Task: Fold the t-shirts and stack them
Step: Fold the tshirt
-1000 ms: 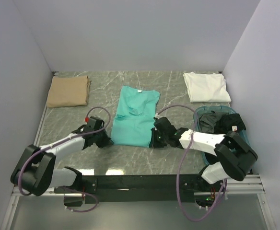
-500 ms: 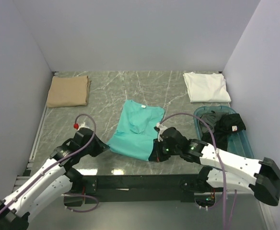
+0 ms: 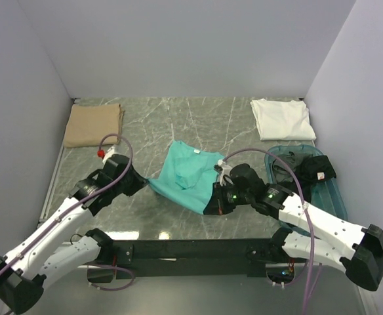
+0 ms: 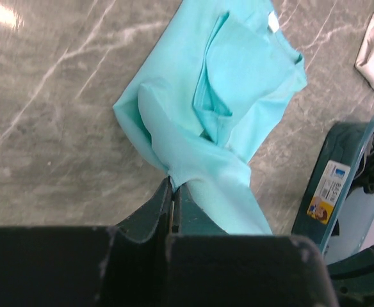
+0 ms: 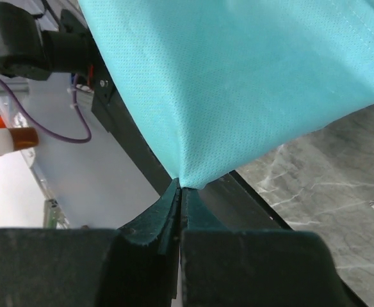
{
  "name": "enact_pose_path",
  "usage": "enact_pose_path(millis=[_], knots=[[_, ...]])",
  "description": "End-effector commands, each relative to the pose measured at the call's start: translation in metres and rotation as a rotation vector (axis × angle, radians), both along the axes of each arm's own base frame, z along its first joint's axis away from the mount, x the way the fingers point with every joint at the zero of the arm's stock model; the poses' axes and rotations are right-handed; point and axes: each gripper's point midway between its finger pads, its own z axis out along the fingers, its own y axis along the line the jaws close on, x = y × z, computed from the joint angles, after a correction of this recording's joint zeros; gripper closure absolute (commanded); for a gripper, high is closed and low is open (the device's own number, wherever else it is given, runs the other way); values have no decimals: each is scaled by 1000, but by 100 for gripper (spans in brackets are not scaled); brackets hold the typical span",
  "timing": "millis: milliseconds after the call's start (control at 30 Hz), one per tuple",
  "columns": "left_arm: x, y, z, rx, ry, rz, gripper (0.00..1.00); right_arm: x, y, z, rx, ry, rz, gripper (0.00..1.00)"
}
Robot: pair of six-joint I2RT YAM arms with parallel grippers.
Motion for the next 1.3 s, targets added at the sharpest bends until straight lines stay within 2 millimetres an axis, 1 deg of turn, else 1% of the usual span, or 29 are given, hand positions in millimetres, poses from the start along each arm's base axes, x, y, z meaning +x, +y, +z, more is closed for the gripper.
enact_pose_path(millis=[0,33,100,133,200,233,300,333,367,433,500,533,600,633,700,733,767,833,933,967,1000,1033,1067,1100,1133,1167,1200,1233,1267], knots=[[33,4,38,35,-137,60,99,5,2,25,78,-5,44,100],[39,3,47,34,-155,68,99,8,1,27,84,-11,43,100],[49,1,49,62,-164,70,99,17,-2,26,82,-3,26,100],[55,-1,57,61,-178,78,99,21,-3,28,81,-8,28,100],[65,-1,54,95,-167,95,99,32,-5,29,74,-7,5,100],[70,-2,62,95,-177,103,99,35,-6,30,77,-13,9,100],[81,-3,56,126,-157,105,99,43,-8,28,69,-2,-5,100],[87,-6,64,119,-170,106,99,50,-9,32,81,-10,-13,100],[95,-6,60,131,-156,110,99,54,-9,31,79,1,-18,100],[106,-11,68,115,-172,93,99,65,-13,34,83,-6,-34,100],[117,-13,66,120,-171,84,99,73,-15,36,88,-6,-36,100],[123,-16,74,104,-189,76,99,77,-16,37,91,-5,-44,100],[135,-15,71,114,-184,75,99,86,-21,36,103,10,-62,100],[142,-16,78,110,-197,75,99,90,-21,38,110,2,-64,100],[152,-18,71,125,-176,67,99,101,-25,35,104,13,-86,100],[158,-19,78,122,-186,63,99,104,-26,35,105,16,-89,100],[164,-20,70,134,-167,60,99,110,-29,31,103,30,-103,100],[174,-24,73,135,-175,48,99,118,-30,30,109,34,-112,100],[191,-32,70,132,-174,23,99,134,-35,28,122,41,-141,100],[198,-34,61,141,-157,16,99,137,-35,26,122,50,-144,100],[204,-39,65,134,-169,6,99,143,-38,26,120,47,-150,100],[209,-41,62,136,-161,2,99,146,-39,24,121,55,-153,100],[215,-43,49,148,-135,-6,99,151,-40,17,115,76,-161,100],[221,-47,54,141,-145,-13,99,157,-40,17,123,70,-162,100],[226,-48,51,145,-139,-17,99,161,-42,11,122,94,-170,100],[232,-52,38,152,-116,-24,99,166,-44,8,118,99,-180,100],[236,-54,34,149,-107,-22,99,172,-44,7,112,100,-189,100],[243,-58,38,141,-120,-28,99,180,-47,0,100,115,-211,100],[249,-61,24,151,-97,-37,99,185,-49,-3,92,114,-228,100]])
